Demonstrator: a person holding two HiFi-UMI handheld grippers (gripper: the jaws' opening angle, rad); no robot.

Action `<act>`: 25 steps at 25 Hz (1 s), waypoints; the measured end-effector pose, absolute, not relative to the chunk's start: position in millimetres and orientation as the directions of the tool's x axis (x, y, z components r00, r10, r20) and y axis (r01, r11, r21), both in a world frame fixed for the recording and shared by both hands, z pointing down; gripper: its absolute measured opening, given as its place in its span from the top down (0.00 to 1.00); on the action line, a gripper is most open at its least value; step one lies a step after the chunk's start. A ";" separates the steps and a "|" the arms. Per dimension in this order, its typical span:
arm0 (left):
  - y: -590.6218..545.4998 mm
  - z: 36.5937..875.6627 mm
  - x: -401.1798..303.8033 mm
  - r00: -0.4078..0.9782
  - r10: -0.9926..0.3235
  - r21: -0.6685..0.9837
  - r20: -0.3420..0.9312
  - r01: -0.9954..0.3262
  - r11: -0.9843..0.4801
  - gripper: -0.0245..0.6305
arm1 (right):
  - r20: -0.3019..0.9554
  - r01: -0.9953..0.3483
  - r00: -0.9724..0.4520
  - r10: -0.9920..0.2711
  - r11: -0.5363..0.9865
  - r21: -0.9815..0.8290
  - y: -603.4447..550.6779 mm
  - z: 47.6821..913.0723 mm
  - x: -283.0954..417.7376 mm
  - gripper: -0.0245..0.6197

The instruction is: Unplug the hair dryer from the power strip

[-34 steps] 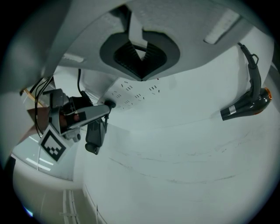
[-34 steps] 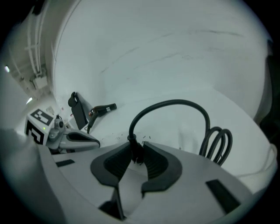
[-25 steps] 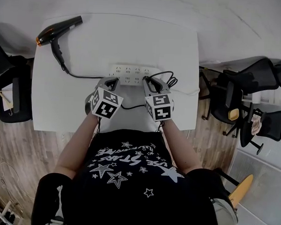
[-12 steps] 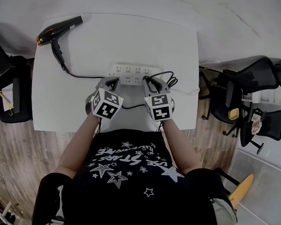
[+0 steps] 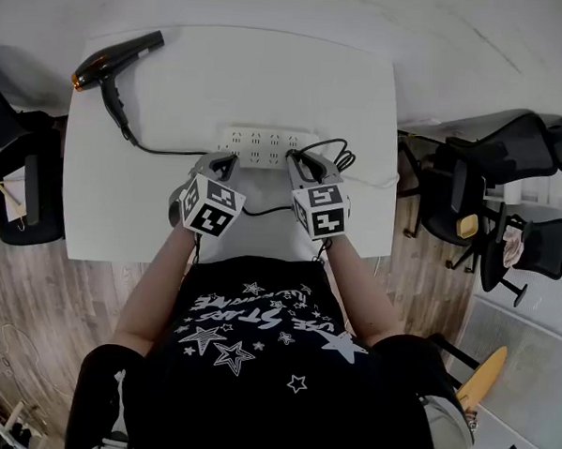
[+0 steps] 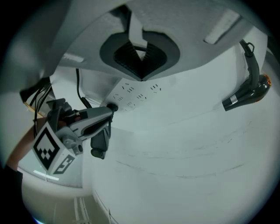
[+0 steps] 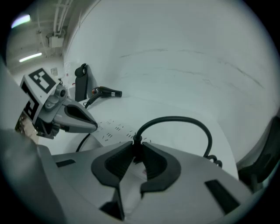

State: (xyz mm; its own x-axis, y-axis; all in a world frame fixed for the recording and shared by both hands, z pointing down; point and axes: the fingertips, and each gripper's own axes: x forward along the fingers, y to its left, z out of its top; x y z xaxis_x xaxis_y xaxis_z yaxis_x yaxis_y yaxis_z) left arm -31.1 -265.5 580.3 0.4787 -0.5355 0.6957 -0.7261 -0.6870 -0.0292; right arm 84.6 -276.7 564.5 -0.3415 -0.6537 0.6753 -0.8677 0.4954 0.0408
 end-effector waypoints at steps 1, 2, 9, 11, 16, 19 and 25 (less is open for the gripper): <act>-265.7 580.4 -31.3 0.481 -0.531 -0.020 0.698 -0.727 -0.686 0.95 | 0.681 -0.855 -0.326 -0.655 0.511 0.082 -275.7 564.5 82.5 0.84; -265.8 580.5 -31.7 0.482 -0.526 -0.011 0.701 -0.729 -0.684 0.95 | 0.685 -0.845 -0.316 -0.656 0.523 0.111 -274.7 564.7 80.5 0.84; -264.9 580.9 -31.8 0.482 -0.507 0.010 0.715 -0.731 -0.682 0.95 | 0.671 -0.847 -0.373 -0.641 0.530 0.035 -273.0 563.6 84.1 0.84; -265.7 581.4 -30.9 0.484 -0.502 0.013 0.717 -0.729 -0.685 0.95 | 0.666 -0.854 -0.368 -0.648 0.520 0.034 -272.9 564.1 85.3 0.84; -266.1 581.5 -31.4 0.471 -0.504 -0.006 0.725 -0.726 -0.687 0.95 | 0.670 -0.833 -0.350 -0.654 0.545 0.098 -271.7 562.5 82.6 0.84; -265.1 581.3 -31.8 0.460 -0.503 -0.012 0.732 -0.729 -0.684 0.95 | 0.671 -0.812 -0.386 -0.633 0.578 0.079 -270.0 563.1 82.8 0.84; -265.2 582.0 -33.3 0.471 -0.476 0.027 0.743 -0.732 -0.681 0.95 | 0.633 -0.864 -0.434 -0.641 0.496 -0.091 -272.5 564.0 86.6 0.84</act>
State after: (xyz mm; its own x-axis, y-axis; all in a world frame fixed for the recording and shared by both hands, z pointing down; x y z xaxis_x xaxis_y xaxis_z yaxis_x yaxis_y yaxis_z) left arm -33.3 -265.2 582.0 0.4708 -0.4759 0.7429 -0.7316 -0.6812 0.0273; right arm 86.6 -272.5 564.0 -0.4343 -0.6406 0.6332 -0.8637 0.4957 -0.0909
